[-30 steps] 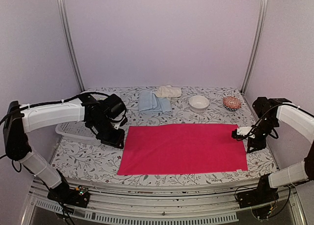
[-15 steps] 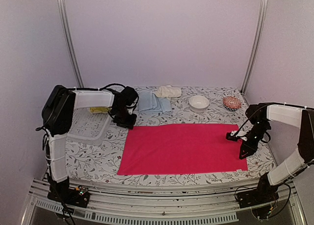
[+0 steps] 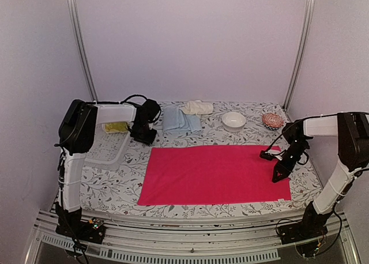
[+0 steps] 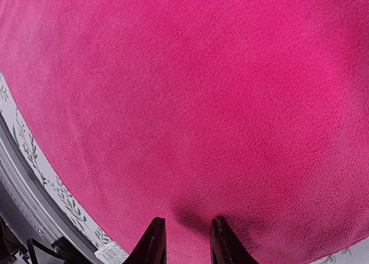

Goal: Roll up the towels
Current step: Pick up the towel from the center of the board.

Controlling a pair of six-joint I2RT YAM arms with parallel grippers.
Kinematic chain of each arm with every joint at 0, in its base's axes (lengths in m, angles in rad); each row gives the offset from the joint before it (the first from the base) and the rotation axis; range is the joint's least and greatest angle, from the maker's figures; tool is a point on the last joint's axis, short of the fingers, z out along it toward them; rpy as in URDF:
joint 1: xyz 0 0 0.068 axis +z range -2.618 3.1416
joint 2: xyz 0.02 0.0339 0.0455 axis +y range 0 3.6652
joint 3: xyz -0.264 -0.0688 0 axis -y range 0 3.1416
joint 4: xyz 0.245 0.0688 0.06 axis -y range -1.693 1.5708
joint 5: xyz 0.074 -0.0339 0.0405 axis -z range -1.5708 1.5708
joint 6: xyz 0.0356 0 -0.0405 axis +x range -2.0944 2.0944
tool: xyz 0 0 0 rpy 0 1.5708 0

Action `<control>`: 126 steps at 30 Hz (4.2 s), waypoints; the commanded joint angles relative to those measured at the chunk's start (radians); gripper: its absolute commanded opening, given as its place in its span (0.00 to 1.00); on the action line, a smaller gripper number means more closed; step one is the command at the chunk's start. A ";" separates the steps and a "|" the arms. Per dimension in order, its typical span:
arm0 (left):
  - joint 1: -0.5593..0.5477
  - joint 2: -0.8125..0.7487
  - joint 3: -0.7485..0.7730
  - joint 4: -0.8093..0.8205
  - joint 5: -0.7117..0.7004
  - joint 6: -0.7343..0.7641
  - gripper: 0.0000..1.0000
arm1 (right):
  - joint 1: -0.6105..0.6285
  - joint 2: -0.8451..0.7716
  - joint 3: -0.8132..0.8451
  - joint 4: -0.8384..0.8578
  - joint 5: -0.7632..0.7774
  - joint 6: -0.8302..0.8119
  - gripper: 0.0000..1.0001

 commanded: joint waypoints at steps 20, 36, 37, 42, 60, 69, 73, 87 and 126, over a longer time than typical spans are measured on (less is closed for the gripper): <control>0.010 -0.203 -0.171 0.213 0.332 0.153 0.34 | -0.189 0.142 0.389 0.208 -0.024 0.355 0.30; 0.009 -0.184 -0.134 0.166 0.317 0.121 0.38 | -0.211 0.357 0.445 0.287 -0.019 0.337 0.31; 0.009 -0.191 -0.141 0.168 0.312 0.119 0.37 | -0.212 0.362 0.445 0.287 -0.013 0.338 0.31; 0.008 -0.204 -0.167 0.172 0.330 0.114 0.37 | -0.211 0.371 0.438 0.287 -0.009 0.345 0.29; -0.003 -0.157 -0.190 0.242 0.217 0.055 0.38 | -0.204 0.392 0.420 0.379 0.026 0.327 0.03; -0.002 -0.133 -0.183 0.241 0.253 0.000 0.41 | -0.195 0.423 0.413 0.418 0.069 0.297 0.03; -0.003 -0.095 -0.137 0.189 0.268 0.017 0.40 | -0.183 0.422 0.408 0.418 0.057 0.295 0.03; -0.015 -0.057 -0.101 0.068 0.229 0.027 0.30 | -0.139 0.436 0.399 0.419 0.058 0.277 0.03; -0.036 -0.024 -0.130 0.064 0.160 0.059 0.00 | -0.137 0.432 0.388 0.417 0.048 0.266 0.03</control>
